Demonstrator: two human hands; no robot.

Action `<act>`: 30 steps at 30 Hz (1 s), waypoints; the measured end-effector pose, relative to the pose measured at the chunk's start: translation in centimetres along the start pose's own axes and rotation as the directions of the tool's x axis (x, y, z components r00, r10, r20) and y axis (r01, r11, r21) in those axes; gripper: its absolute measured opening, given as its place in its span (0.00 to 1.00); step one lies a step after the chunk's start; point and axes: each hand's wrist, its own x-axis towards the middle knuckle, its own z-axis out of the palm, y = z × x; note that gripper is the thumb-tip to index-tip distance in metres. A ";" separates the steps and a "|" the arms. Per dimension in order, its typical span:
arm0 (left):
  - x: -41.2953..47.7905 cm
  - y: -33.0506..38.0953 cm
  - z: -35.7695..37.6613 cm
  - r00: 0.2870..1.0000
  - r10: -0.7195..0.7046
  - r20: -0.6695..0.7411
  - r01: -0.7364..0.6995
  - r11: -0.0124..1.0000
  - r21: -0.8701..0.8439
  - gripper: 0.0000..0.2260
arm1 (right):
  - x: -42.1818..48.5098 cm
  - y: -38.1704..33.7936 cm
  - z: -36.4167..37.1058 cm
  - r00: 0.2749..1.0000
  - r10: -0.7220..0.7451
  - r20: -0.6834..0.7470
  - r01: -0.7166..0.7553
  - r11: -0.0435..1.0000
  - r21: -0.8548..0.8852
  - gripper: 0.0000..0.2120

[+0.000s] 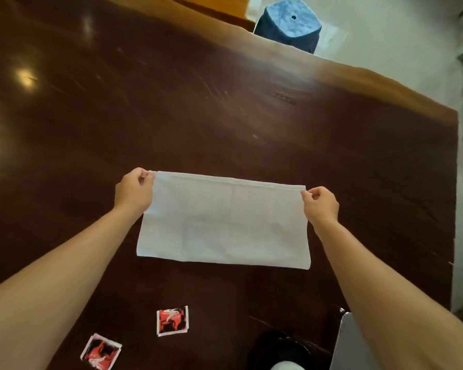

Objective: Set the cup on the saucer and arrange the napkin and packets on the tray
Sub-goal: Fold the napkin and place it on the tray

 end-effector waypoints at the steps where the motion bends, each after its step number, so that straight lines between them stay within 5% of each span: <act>1: 0.5 -0.2 0.6 1.000 0.000 -0.002 0.000 1.000 0.017 0.10 | 0.6 0.0 0.7 1.000 0.002 -0.003 -0.002 1.000 0.005 0.08; 13: 2.4 -1.6 4.0 0.992 0.088 -0.089 -0.079 0.991 0.106 0.15 | 3.3 0.7 4.3 0.974 0.161 -0.159 -0.147 0.985 0.094 0.12; 19: 2.2 -1.3 4.1 0.983 0.124 -0.132 -0.106 0.985 0.139 0.15 | 3.4 0.0 3.9 0.967 0.011 -0.253 0.009 0.997 0.074 0.11; 30: 2.4 -1.4 5.1 0.963 0.194 -0.189 -0.133 0.947 0.294 0.16 | 5.0 -0.1 5.7 0.949 0.002 -0.316 -0.054 0.986 -0.156 0.15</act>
